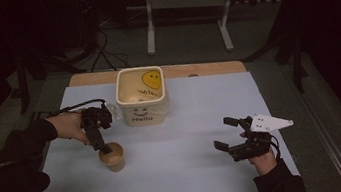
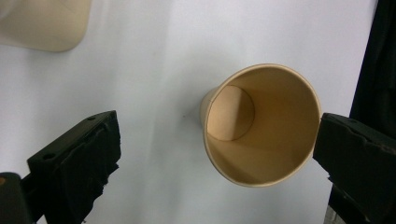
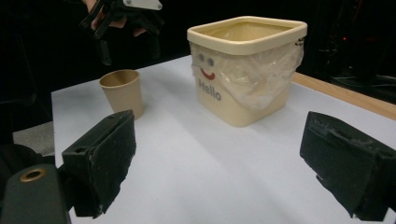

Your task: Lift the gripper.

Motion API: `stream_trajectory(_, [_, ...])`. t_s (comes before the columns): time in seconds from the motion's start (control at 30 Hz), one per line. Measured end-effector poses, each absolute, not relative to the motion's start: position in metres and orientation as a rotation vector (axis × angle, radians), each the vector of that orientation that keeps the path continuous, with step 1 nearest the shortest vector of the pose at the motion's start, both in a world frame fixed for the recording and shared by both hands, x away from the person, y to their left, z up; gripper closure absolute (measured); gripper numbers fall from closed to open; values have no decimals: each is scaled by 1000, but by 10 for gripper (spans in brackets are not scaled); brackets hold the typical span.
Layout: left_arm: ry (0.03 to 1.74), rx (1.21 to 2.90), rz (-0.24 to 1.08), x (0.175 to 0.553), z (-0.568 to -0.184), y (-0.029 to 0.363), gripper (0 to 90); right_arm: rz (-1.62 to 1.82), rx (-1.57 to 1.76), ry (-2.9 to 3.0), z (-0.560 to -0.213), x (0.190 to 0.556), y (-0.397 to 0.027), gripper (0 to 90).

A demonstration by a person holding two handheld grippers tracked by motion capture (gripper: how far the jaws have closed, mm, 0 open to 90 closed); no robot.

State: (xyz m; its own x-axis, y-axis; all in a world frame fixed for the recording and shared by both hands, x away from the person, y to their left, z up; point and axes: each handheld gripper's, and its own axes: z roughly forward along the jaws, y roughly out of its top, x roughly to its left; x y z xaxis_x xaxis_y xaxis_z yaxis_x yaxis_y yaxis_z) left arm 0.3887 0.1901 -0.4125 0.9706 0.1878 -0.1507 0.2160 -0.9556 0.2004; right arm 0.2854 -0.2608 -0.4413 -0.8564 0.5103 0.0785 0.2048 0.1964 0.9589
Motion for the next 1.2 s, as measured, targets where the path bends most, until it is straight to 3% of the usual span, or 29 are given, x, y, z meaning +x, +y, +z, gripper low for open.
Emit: stream_trajectory(1.2, [298,2902,-139,383,-350,190,19,1709,651,2192,-441,284,-259,104])
